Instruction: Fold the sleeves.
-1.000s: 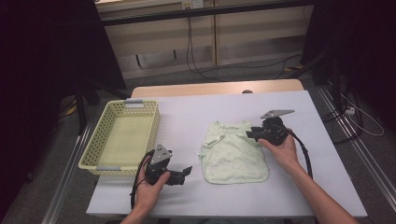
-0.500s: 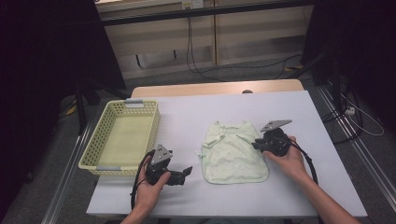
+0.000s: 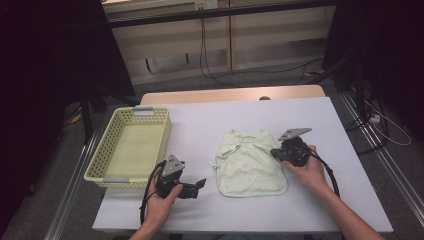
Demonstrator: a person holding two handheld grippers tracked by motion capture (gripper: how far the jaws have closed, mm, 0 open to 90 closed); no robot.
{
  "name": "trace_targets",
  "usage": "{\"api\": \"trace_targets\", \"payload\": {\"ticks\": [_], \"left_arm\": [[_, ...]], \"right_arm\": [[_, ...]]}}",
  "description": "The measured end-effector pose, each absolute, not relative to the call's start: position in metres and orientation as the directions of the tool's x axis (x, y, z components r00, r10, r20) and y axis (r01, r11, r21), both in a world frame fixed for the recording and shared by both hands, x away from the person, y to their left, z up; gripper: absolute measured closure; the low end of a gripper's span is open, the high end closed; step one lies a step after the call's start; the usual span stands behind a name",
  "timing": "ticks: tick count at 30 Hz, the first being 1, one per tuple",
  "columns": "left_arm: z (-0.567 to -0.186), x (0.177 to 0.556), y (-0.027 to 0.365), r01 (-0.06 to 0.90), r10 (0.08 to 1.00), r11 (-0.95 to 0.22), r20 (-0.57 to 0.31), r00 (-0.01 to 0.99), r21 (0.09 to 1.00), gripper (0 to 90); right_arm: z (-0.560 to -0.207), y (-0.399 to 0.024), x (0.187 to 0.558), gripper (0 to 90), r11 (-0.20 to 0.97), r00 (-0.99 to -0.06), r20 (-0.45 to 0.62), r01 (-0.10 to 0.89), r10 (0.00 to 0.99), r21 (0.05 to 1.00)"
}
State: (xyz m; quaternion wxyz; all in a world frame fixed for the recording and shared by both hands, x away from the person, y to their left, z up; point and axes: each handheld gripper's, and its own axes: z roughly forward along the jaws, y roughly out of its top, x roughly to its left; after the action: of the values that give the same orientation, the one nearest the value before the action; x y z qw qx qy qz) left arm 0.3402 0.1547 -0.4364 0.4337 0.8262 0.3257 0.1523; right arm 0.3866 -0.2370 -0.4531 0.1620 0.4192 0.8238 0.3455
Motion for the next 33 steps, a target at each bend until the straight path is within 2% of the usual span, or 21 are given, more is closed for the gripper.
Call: {"api": "trace_targets", "payload": {"ticks": [7, 20, 22, 30, 33], "left_arm": [[-0.436, 0.340, 0.155, 0.403, 0.667, -0.416, -0.028, 0.744, 0.815, 4.5], [-0.436, 0.340, 0.158, 0.415, 0.676, -0.397, -0.044, 0.735, 0.819, 4.5], [-0.436, 0.341, 0.159, 0.417, 0.679, -0.396, -0.045, 0.733, 0.818, 4.5], [-0.436, 0.342, 0.159, 0.412, 0.677, -0.391, -0.046, 0.734, 0.823, 4.5], [-0.436, 0.342, 0.157, 0.413, 0.678, -0.386, -0.050, 0.734, 0.825, 4.5]], "right_arm": [[-0.443, -0.237, 0.386, 89.9, 0.362, -0.597, 0.074, 0.575, 0.799, 0.733], [-0.451, -0.226, 0.380, 88.8, 0.420, -0.628, 0.068, 0.594, 0.775, 0.686], [-0.453, -0.224, 0.380, 85.6, 0.441, -0.631, 0.045, 0.589, 0.774, 0.677], [-0.454, -0.224, 0.381, 75.3, 0.415, -0.621, 0.059, 0.588, 0.782, 0.694], [-0.453, -0.225, 0.379, 66.6, 0.399, -0.627, 0.077, 0.580, 0.775, 0.710]]}}
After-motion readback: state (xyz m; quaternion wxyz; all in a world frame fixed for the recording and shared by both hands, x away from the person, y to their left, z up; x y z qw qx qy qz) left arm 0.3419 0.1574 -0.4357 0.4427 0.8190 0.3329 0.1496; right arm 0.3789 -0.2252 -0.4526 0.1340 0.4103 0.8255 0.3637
